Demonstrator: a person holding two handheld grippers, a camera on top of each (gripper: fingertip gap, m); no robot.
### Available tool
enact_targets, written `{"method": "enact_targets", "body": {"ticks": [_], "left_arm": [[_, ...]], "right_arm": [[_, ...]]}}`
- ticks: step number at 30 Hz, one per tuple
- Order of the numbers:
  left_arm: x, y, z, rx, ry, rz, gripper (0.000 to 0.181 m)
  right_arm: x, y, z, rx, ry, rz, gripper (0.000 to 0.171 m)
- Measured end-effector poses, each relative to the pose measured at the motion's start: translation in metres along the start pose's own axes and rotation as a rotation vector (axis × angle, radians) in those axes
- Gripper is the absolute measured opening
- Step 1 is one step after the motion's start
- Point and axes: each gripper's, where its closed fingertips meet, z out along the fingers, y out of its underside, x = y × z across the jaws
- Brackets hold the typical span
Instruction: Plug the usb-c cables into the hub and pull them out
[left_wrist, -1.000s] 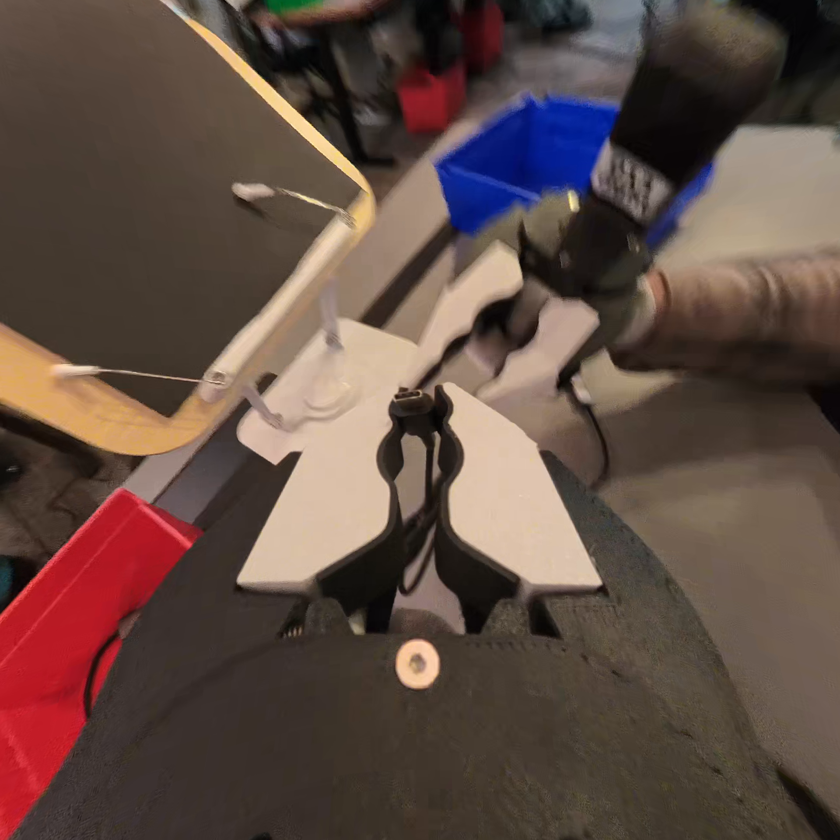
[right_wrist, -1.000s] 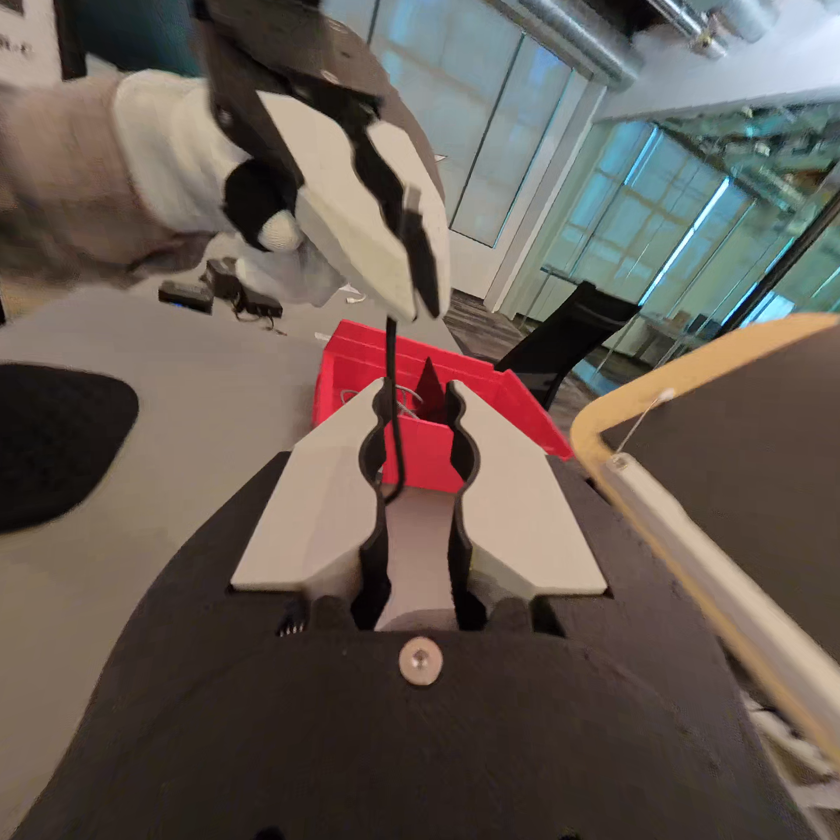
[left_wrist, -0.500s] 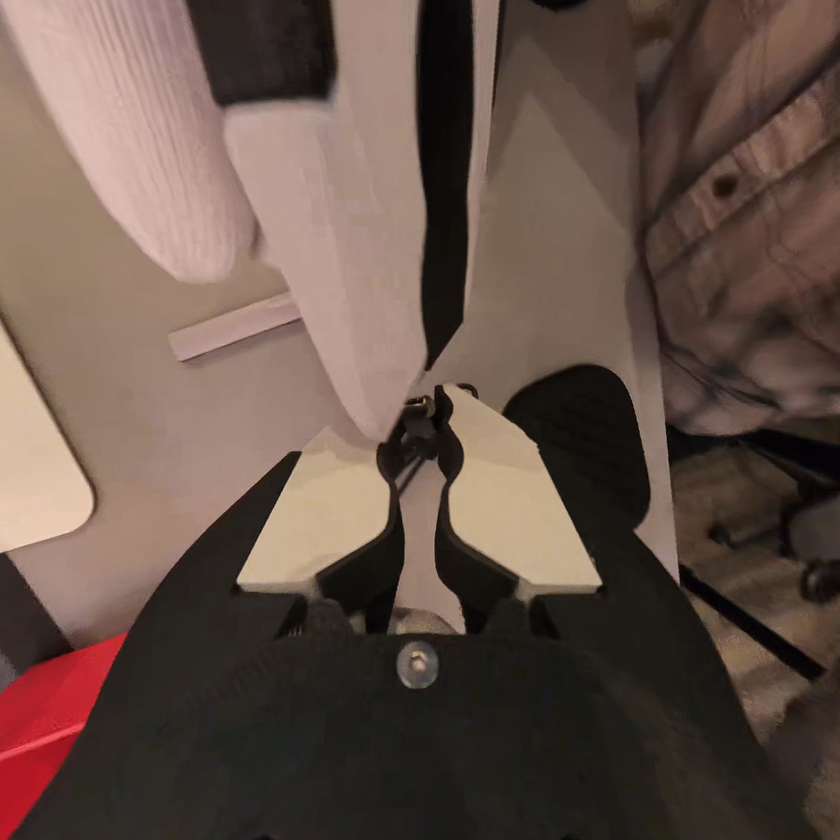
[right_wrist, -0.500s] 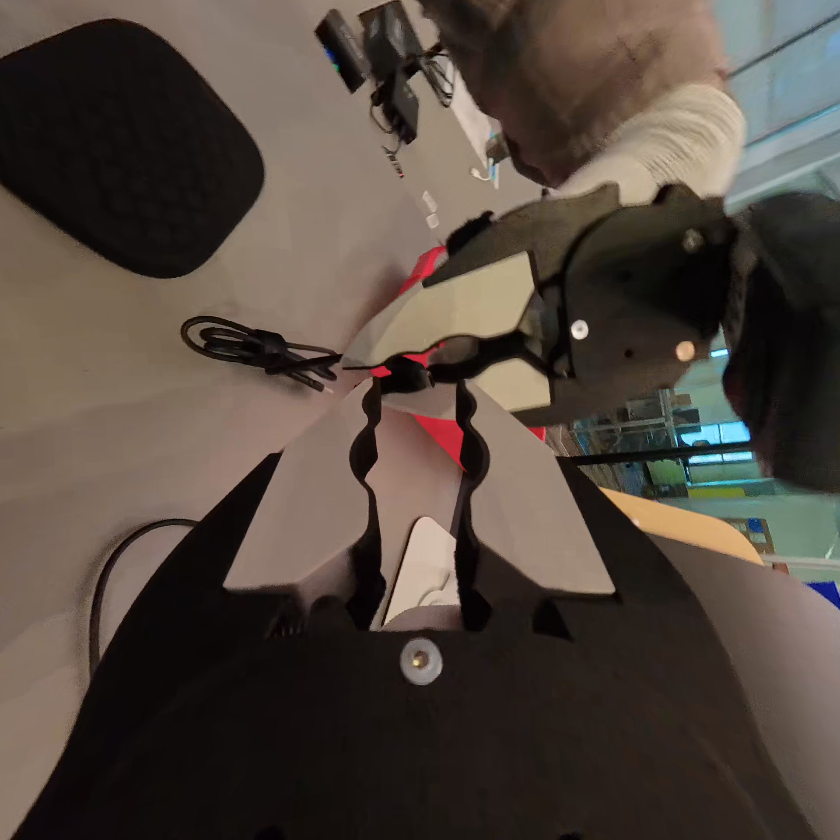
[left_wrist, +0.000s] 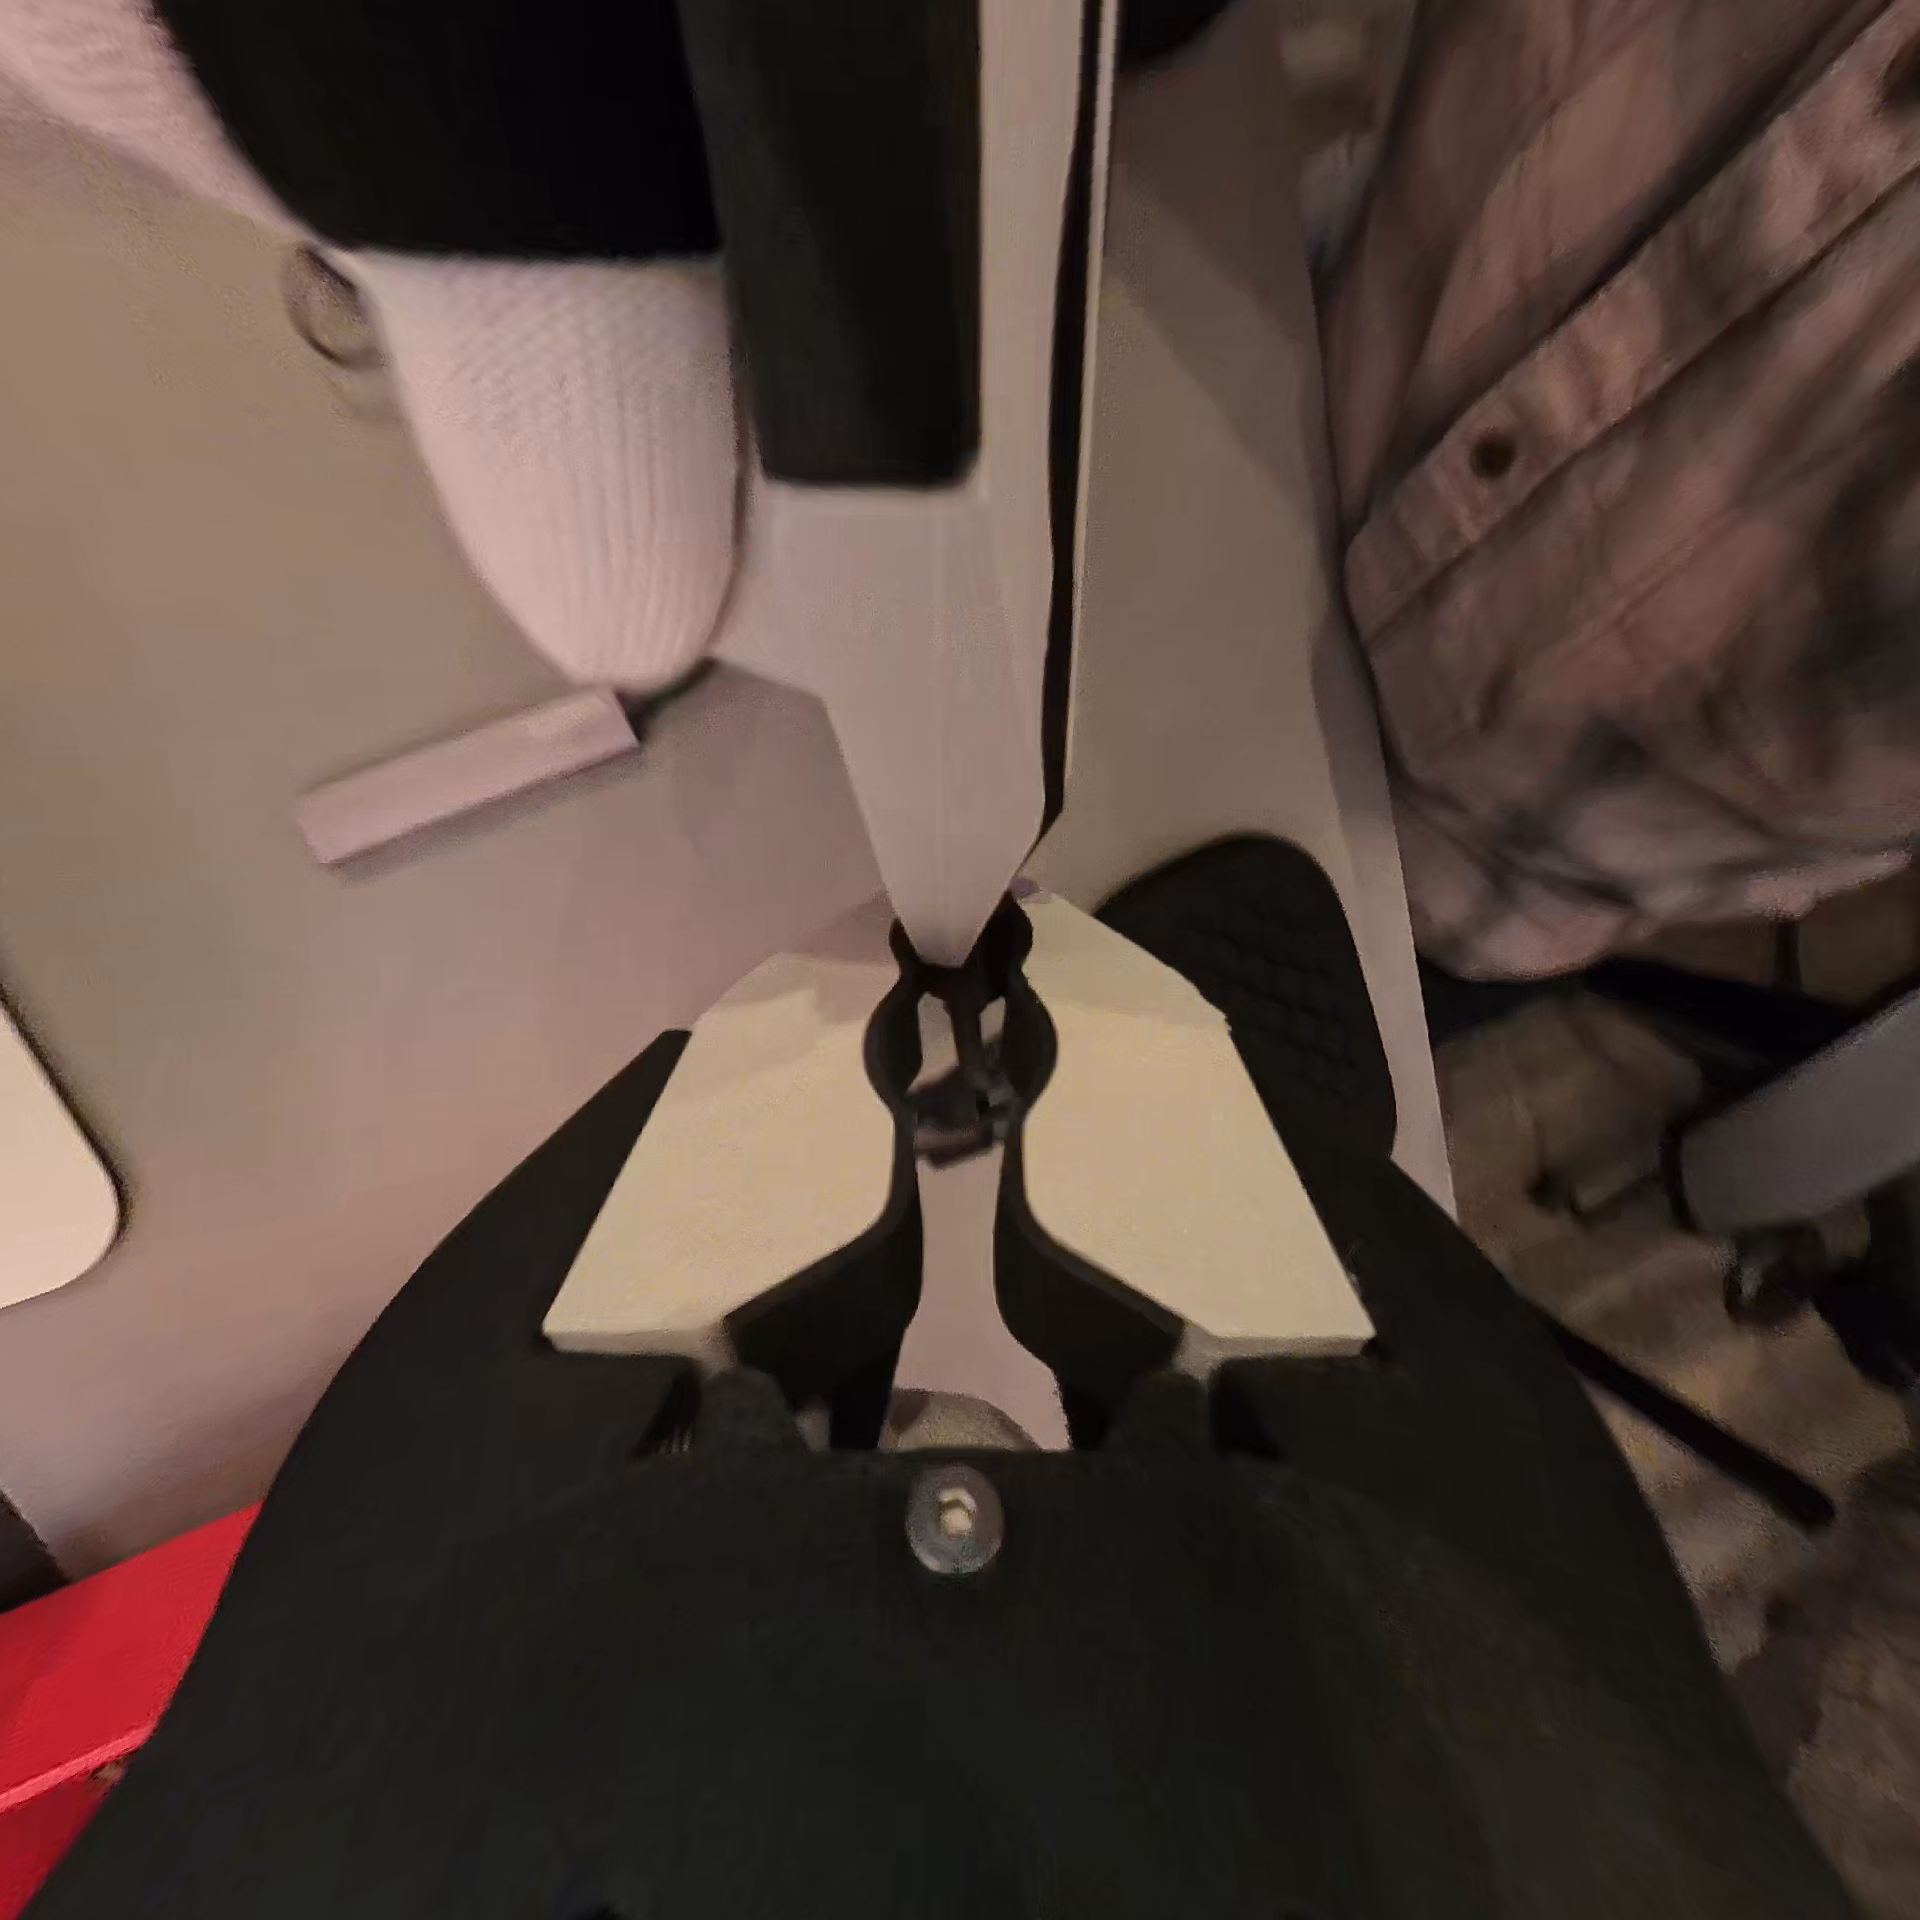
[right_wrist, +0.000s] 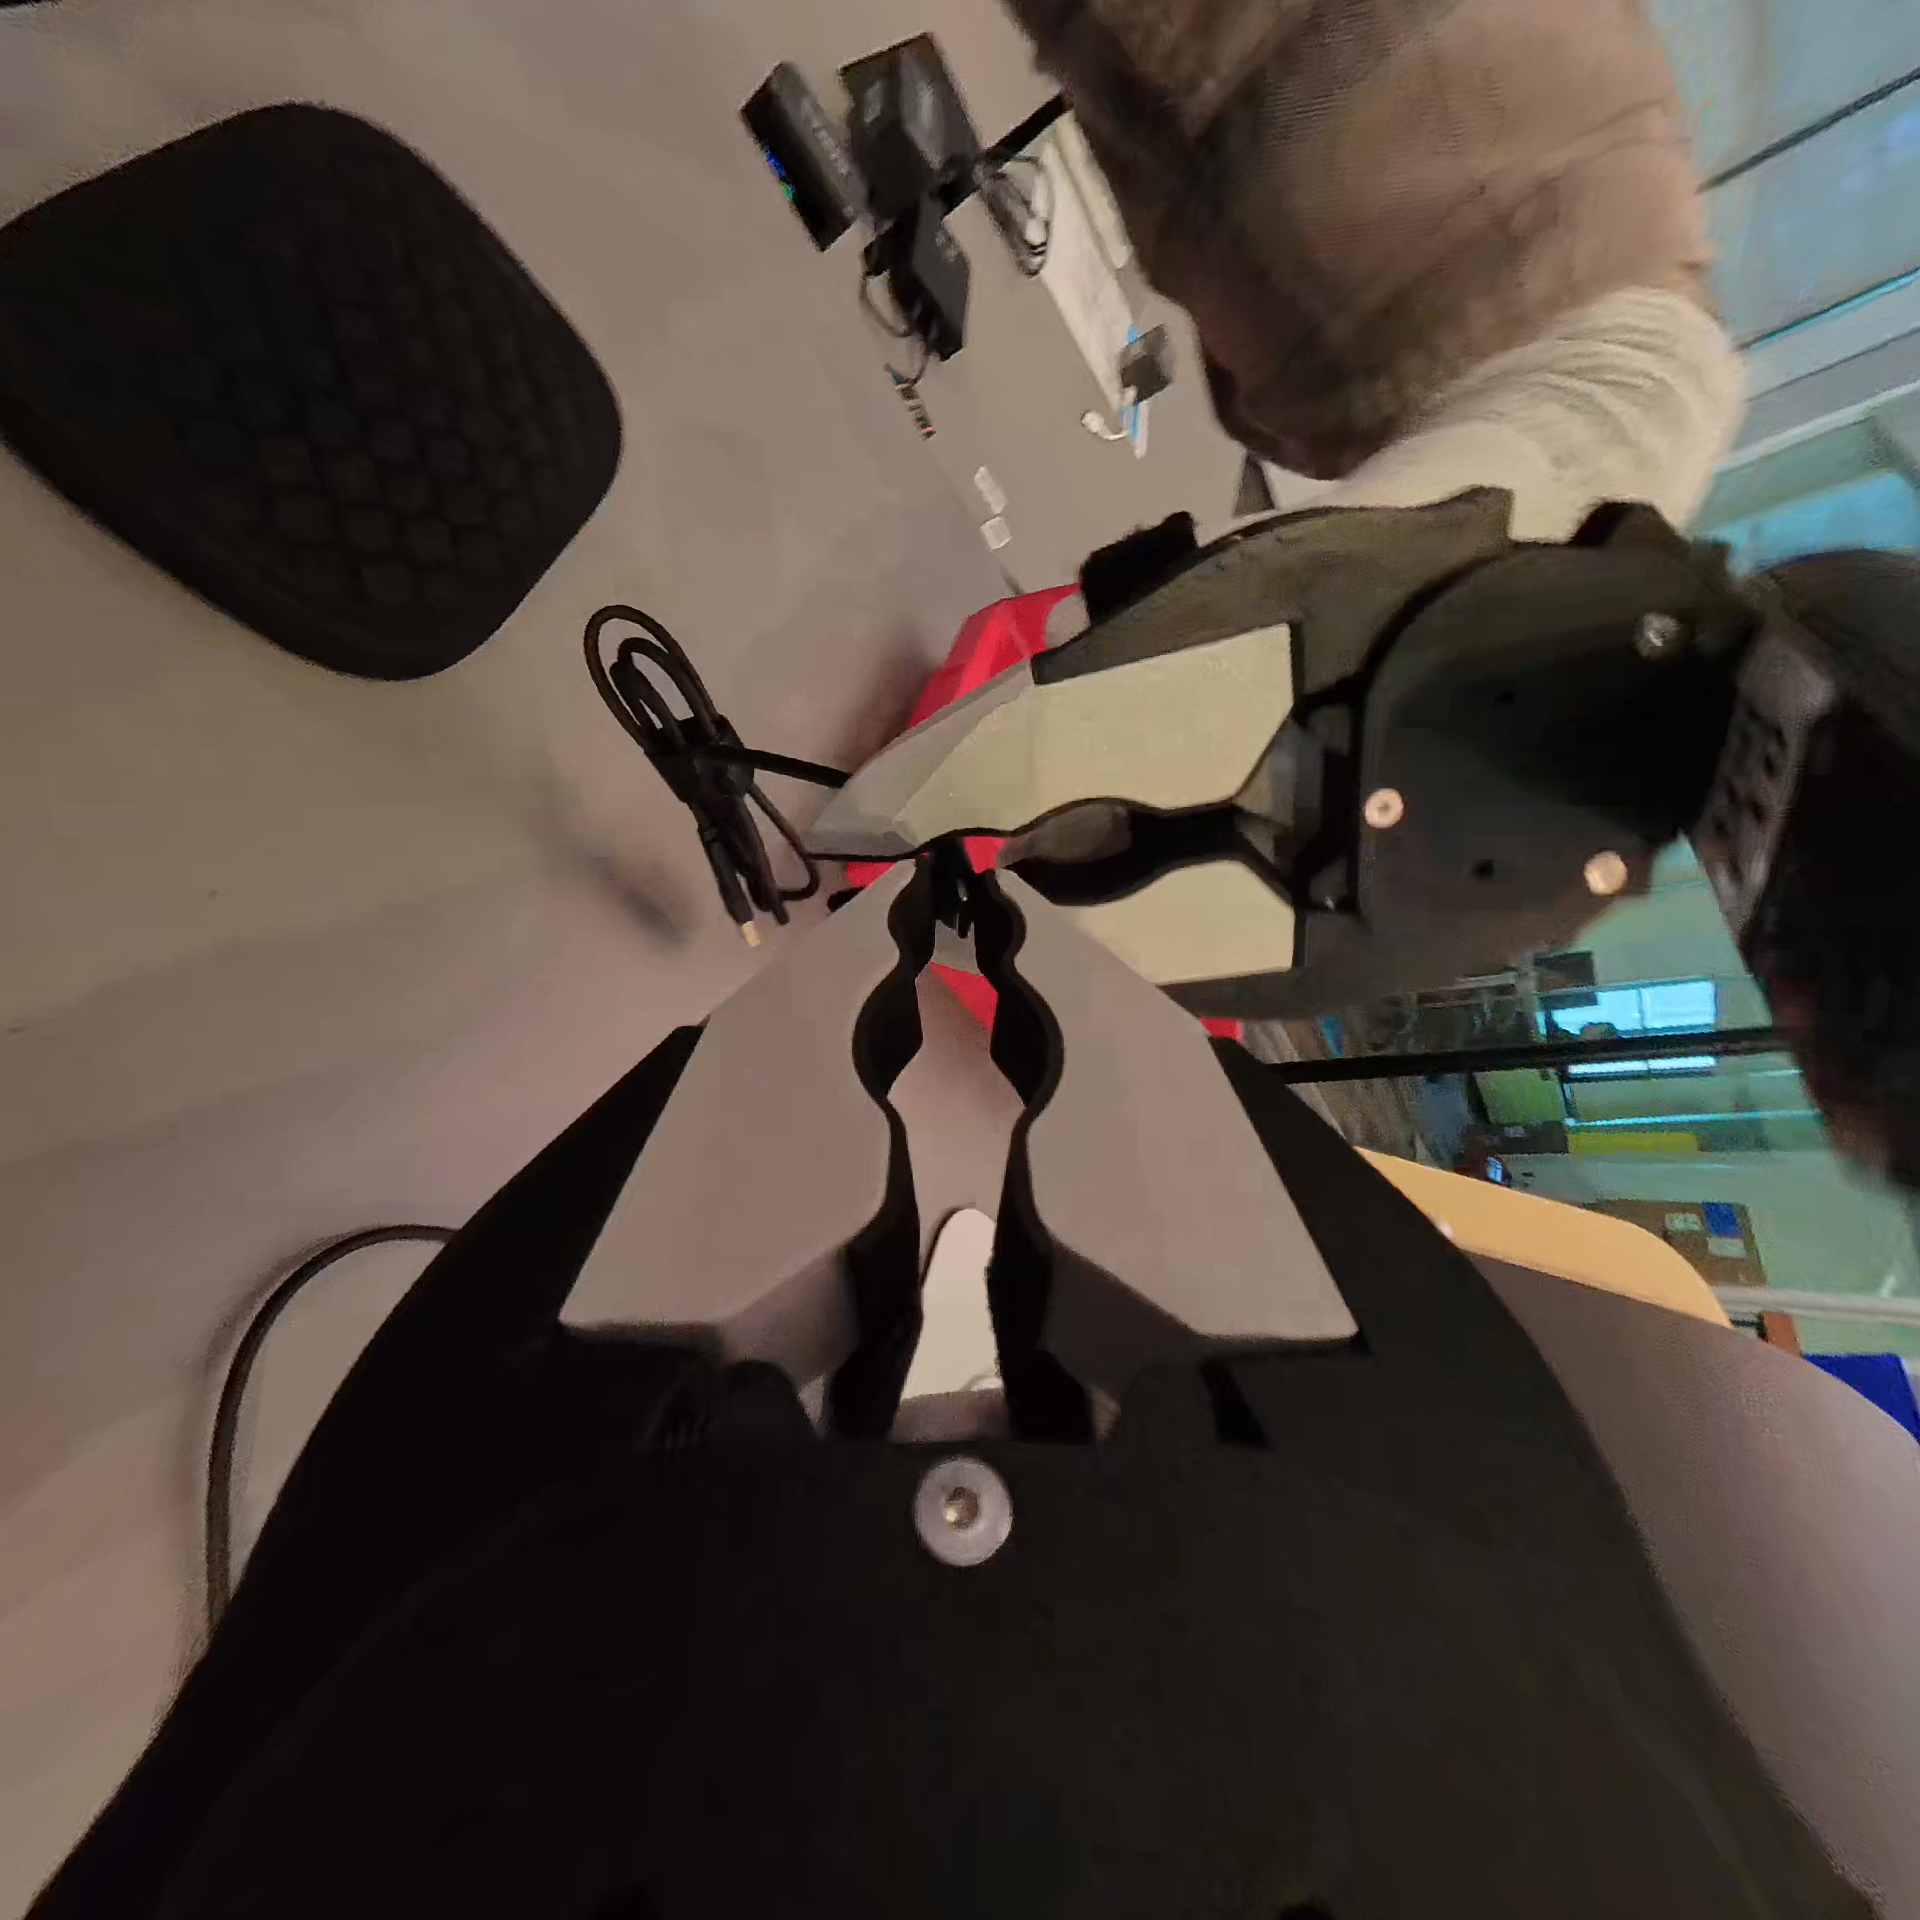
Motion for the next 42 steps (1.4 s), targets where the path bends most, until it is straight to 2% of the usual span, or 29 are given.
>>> {"method": "enact_targets", "body": {"ticks": [2, 4, 6, 10, 12, 14, 18, 20, 22, 26, 28, 32, 36, 41, 42], "left_arm": [[-0.004, -0.012, -0.017, 0.161, -0.052, -0.026, 0.013], [-0.011, -0.023, -0.040, 0.349, -0.125, -0.055, 0.030], [-0.015, -0.028, -0.069, 0.546, -0.185, -0.072, 0.033], [-0.028, -0.023, -0.123, 0.880, -0.268, -0.104, 0.026], [-0.039, -0.016, -0.135, 0.937, -0.283, -0.122, 0.025], [-0.051, -0.014, -0.130, 0.932, -0.243, -0.146, 0.023], [-0.048, -0.026, -0.079, 0.803, -0.065, -0.110, 0.033], [-0.031, -0.044, -0.066, 0.850, 0.012, -0.047, 0.040], [-0.013, -0.062, -0.065, 0.950, 0.059, 0.001, 0.056], [0.000, -0.084, -0.089, 1.238, 0.018, 0.020, 0.068], [0.003, -0.089, -0.101, 1.327, -0.002, 0.015, 0.071], [0.010, -0.098, -0.114, 1.447, 0.008, -0.021, 0.058], [0.014, -0.107, -0.114, 1.454, -0.038, -0.046, 0.037], [0.023, -0.123, -0.113, 1.453, -0.007, -0.085, 0.046], [0.019, -0.126, -0.113, 1.457, -0.025, -0.121, 0.042]], "right_arm": [[0.013, -0.001, -0.010, 0.030, 0.058, 0.015, 0.005], [0.025, -0.001, -0.019, 0.057, 0.117, 0.029, 0.005], [0.033, -0.005, -0.026, 0.103, 0.156, 0.050, 0.005], [0.045, -0.024, -0.040, 0.240, 0.212, 0.095, 0.004], [0.050, -0.039, -0.049, 0.332, 0.229, 0.125, 0.005], [0.054, -0.056, -0.062, 0.444, 0.236, 0.165, 0.005], [0.065, -0.068, -0.080, 0.569, 0.275, 0.223, 0.005], [0.073, -0.058, -0.084, 0.551, 0.323, 0.232, 0.005], [0.080, -0.046, -0.087, 0.525, 0.369, 0.235, 0.005], [0.083, -0.034, -0.089, 0.431, 0.414, 0.171, 0.005], [0.081, -0.035, -0.090, 0.377, 0.422, 0.118, 0.004], [0.077, -0.032, -0.091, 0.232, 0.426, 0.006, 0.004], [0.075, -0.026, -0.098, 0.127, 0.432, -0.071, 0.004], [0.073, -0.025, -0.099, -0.001, 0.446, -0.173, 0.004], [0.074, -0.024, -0.100, -0.026, 0.457, -0.195, 0.004]]}}
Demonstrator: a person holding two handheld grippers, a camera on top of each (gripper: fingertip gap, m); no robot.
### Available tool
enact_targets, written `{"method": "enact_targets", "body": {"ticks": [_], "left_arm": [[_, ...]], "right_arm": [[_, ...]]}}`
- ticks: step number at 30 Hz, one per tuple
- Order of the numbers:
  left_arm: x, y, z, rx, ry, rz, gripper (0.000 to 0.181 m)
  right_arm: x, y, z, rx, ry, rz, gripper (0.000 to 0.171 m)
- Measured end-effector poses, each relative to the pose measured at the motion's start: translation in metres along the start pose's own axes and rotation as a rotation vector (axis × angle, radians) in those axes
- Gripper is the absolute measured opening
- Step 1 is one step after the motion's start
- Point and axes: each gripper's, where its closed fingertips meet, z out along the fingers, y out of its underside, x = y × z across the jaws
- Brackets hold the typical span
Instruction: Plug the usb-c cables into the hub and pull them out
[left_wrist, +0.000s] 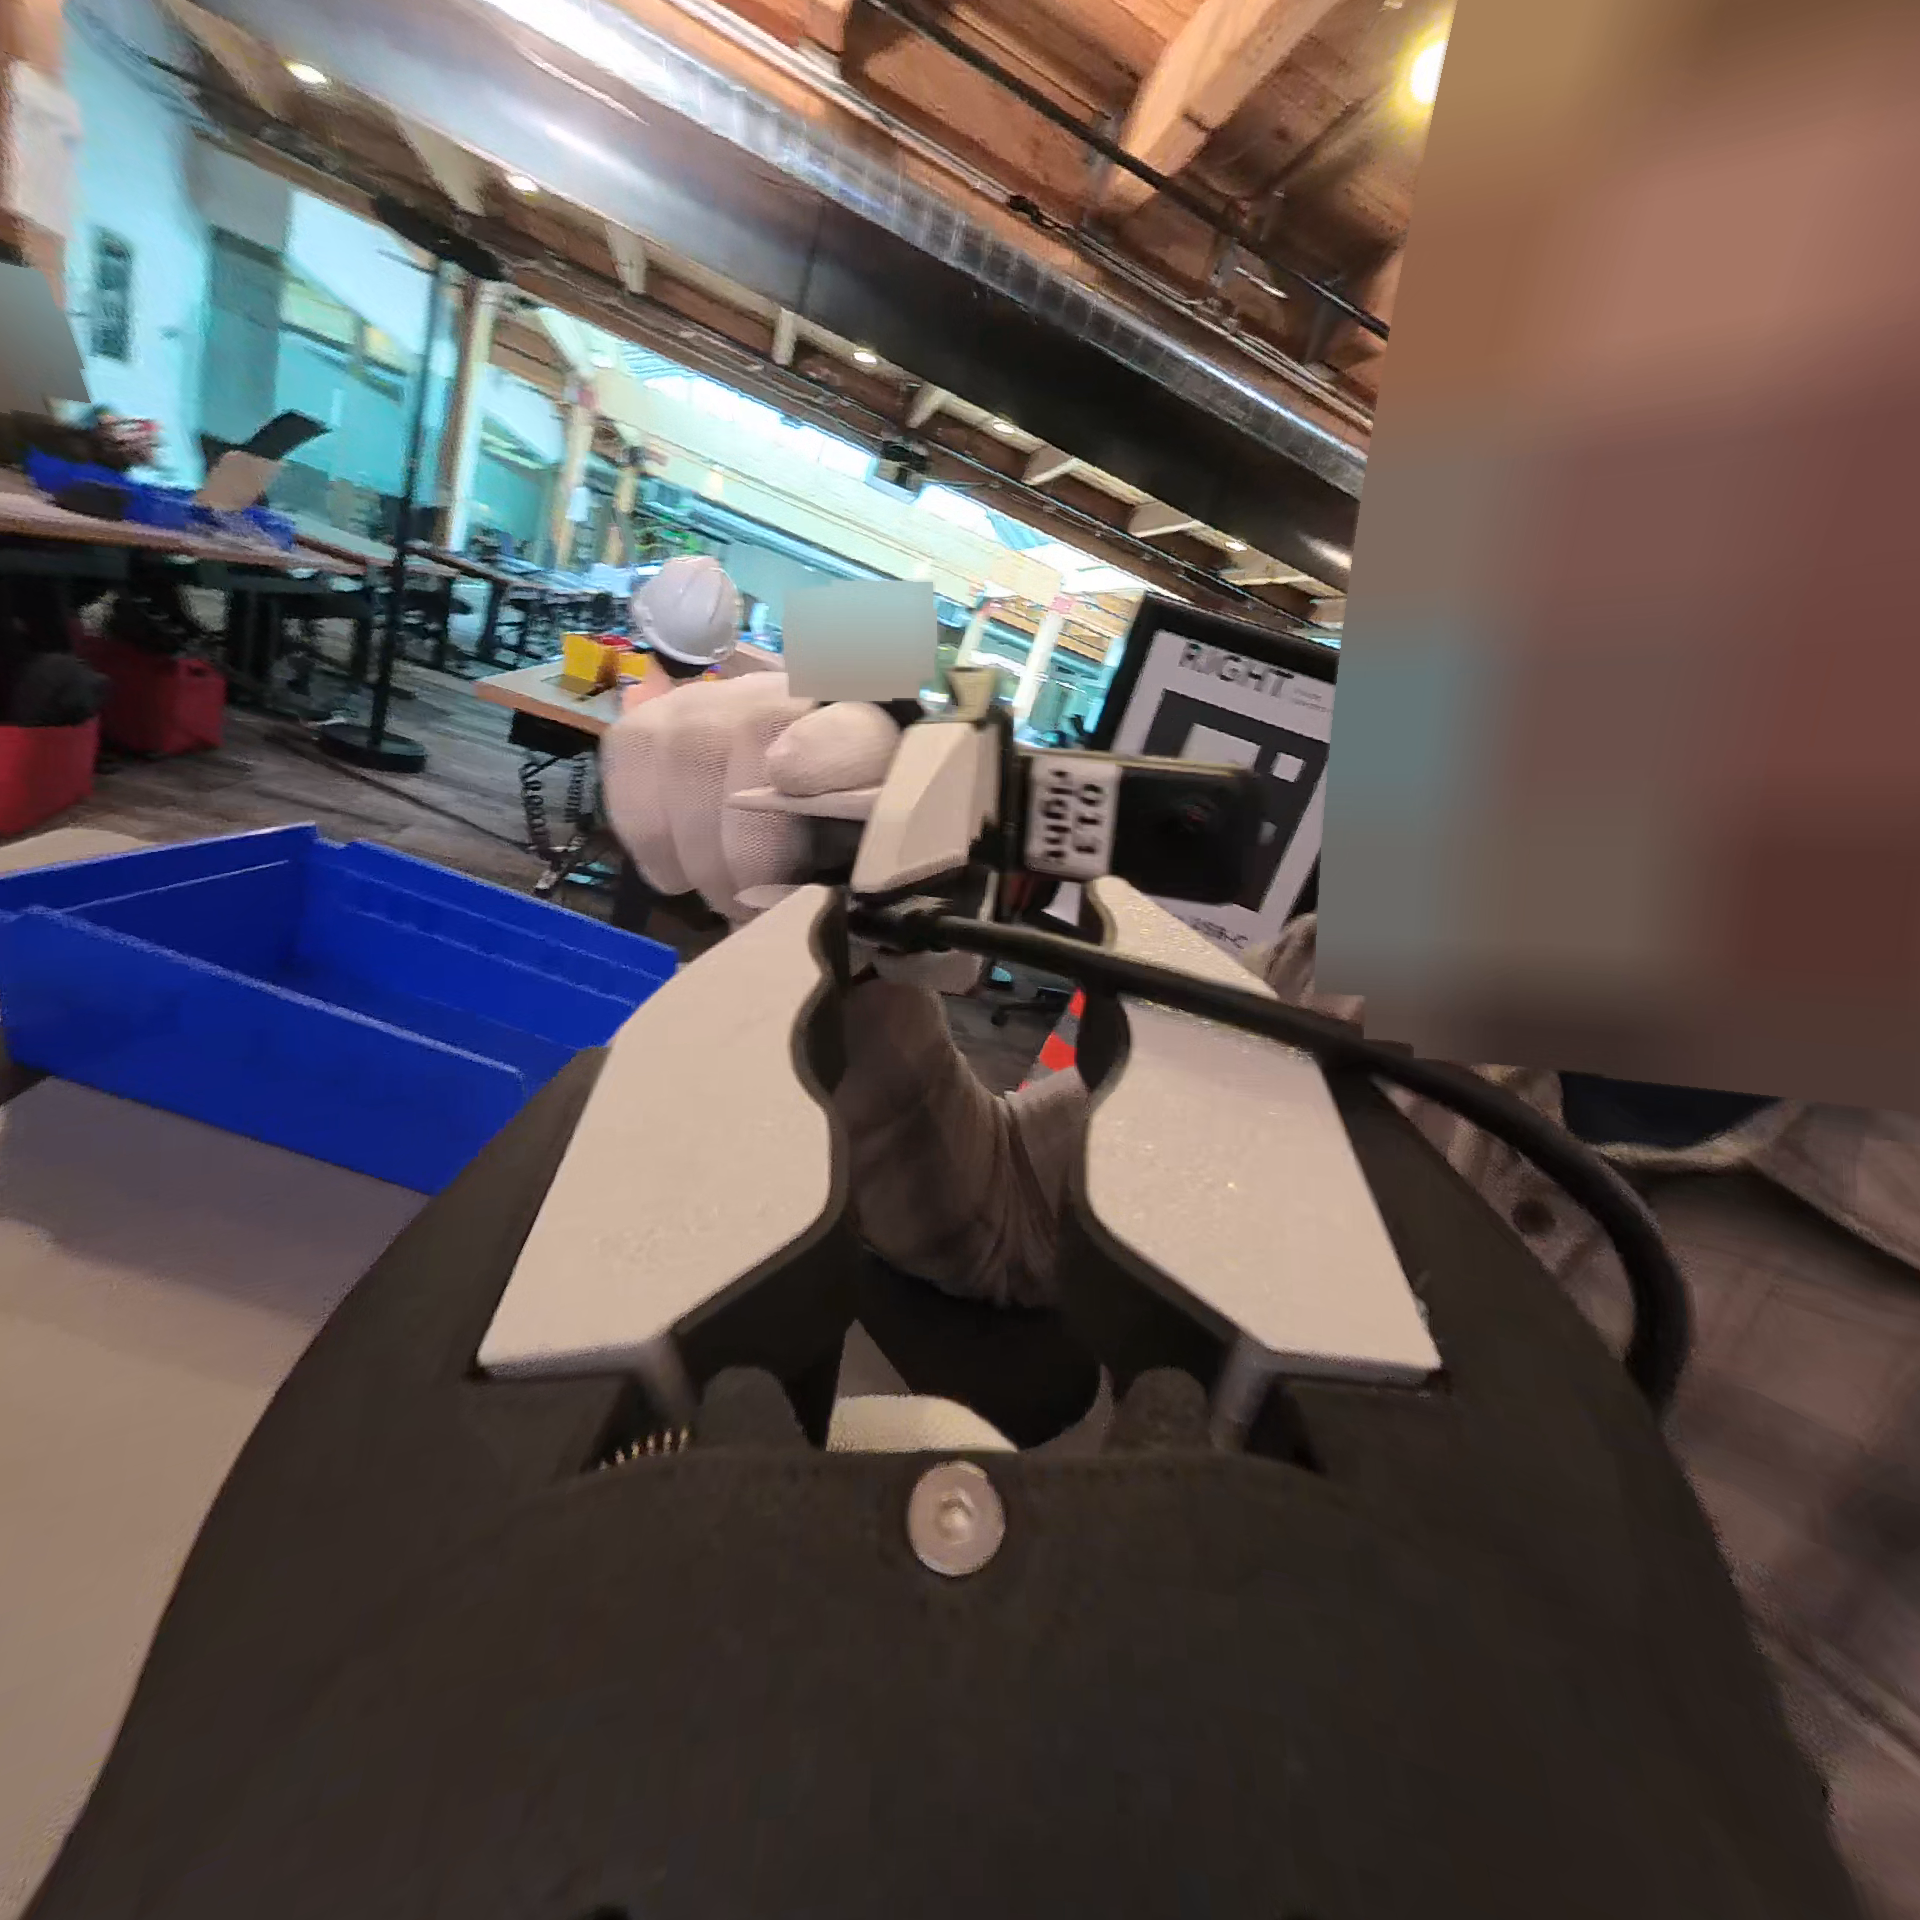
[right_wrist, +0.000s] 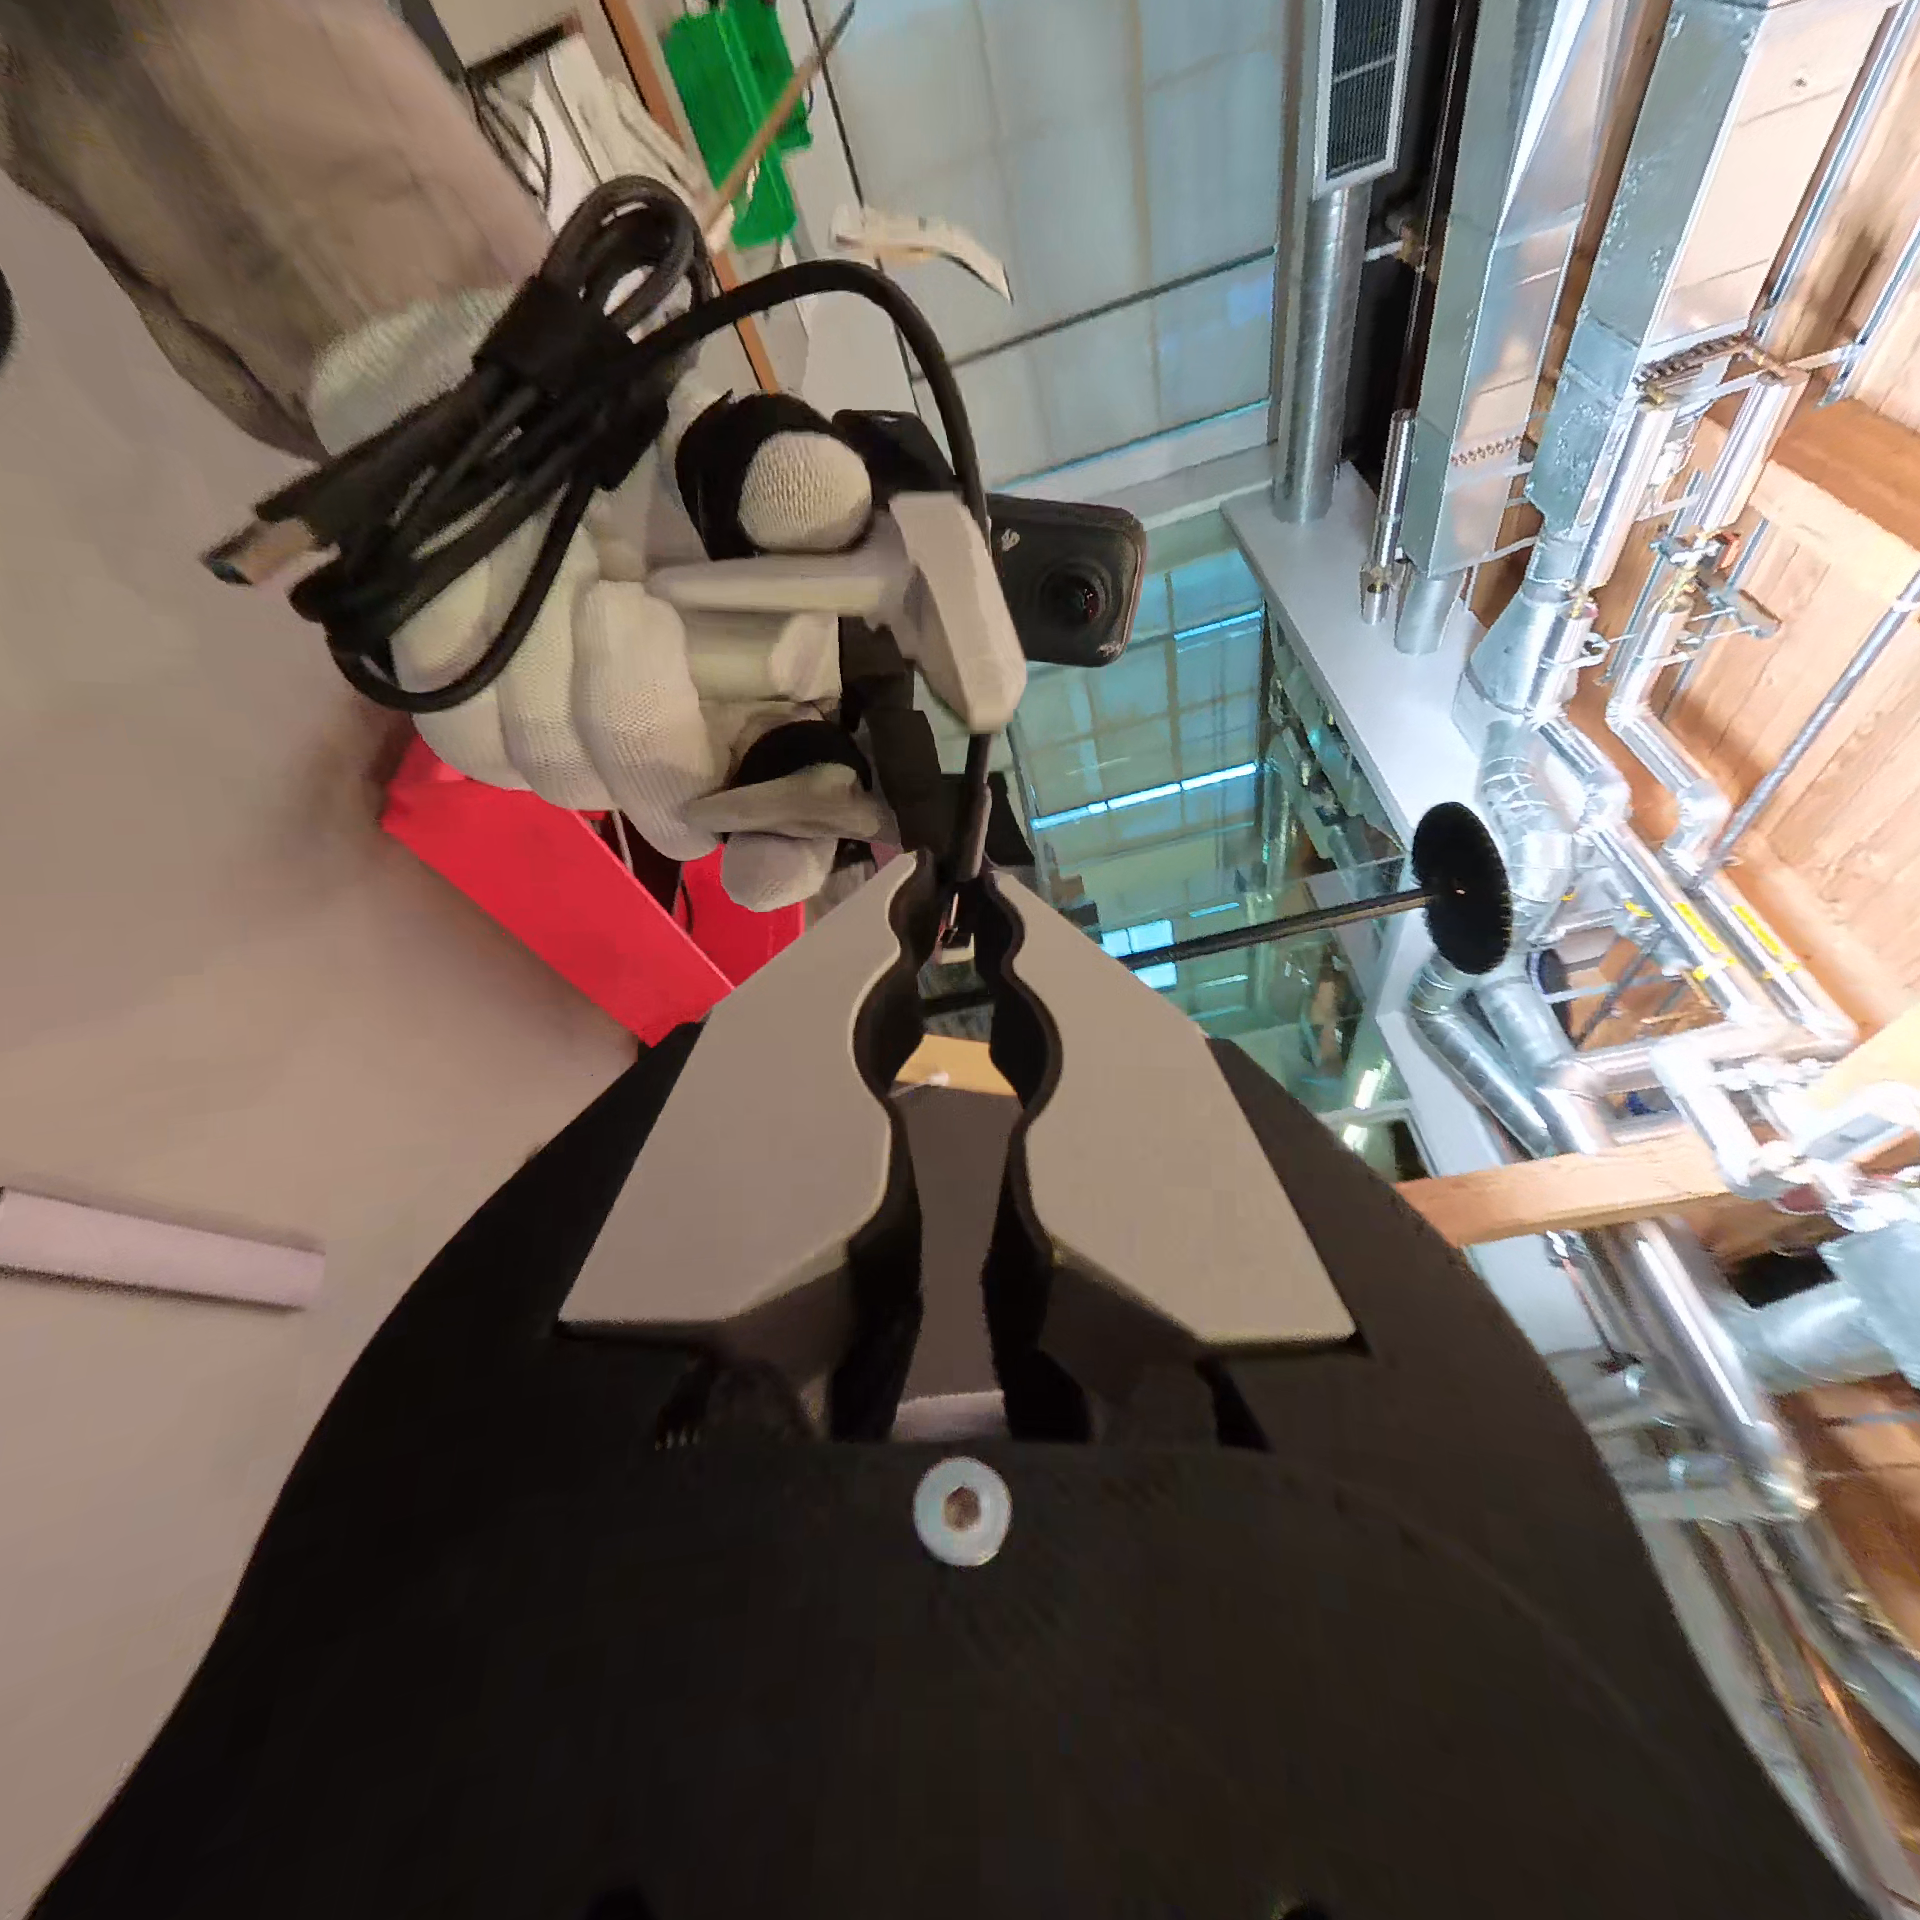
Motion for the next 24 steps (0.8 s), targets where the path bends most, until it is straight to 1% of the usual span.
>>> {"method": "enact_targets", "body": {"ticks": [3, 5, 6, 11, 13, 17, 18, 19, 21, 22, 24], "left_arm": [[-0.008, 0.000, 0.004, 0.017, -0.074, -0.002, 0.025], [-0.014, 0.000, 0.003, 0.018, -0.126, 0.017, 0.020], [-0.016, -0.001, 0.002, 0.030, -0.144, 0.026, 0.015], [-0.016, -0.003, 0.003, 0.042, -0.209, 0.085, 0.014], [-0.015, -0.003, 0.003, 0.039, -0.210, 0.108, 0.014], [-0.016, -0.006, -0.001, 0.023, -0.248, 0.189, 0.014], [-0.016, -0.008, -0.001, 0.036, -0.254, 0.201, 0.014], [-0.017, -0.010, -0.003, 0.042, -0.275, 0.235, 0.013], [-0.019, -0.014, -0.008, 0.057, -0.314, 0.312, 0.013], [-0.020, -0.016, -0.011, 0.059, -0.341, 0.367, 0.014], [-0.022, -0.019, -0.016, 0.046, -0.403, 0.504, 0.014]], "right_arm": [[0.001, 0.001, -0.002, -0.036, 0.004, -0.038, 0.004], [0.001, 0.003, -0.002, -0.063, 0.004, -0.065, 0.004], [0.001, 0.004, -0.002, -0.074, 0.009, -0.075, 0.004], [0.003, 0.003, -0.002, -0.085, 0.022, -0.095, 0.005], [0.004, 0.002, -0.002, -0.086, 0.028, -0.100, 0.005], [0.007, 0.002, 0.002, -0.050, 0.048, -0.047, 0.005], [0.009, 0.001, 0.003, -0.034, 0.060, -0.021, 0.006], [0.012, 0.001, 0.004, -0.015, 0.075, 0.007, 0.012], [0.018, 0.001, 0.001, 0.042, 0.077, 0.133, 0.017], [0.022, 0.004, -0.001, 0.069, 0.060, 0.243, 0.017], [0.024, 0.007, -0.004, 0.157, -0.033, 0.522, 0.018]]}}
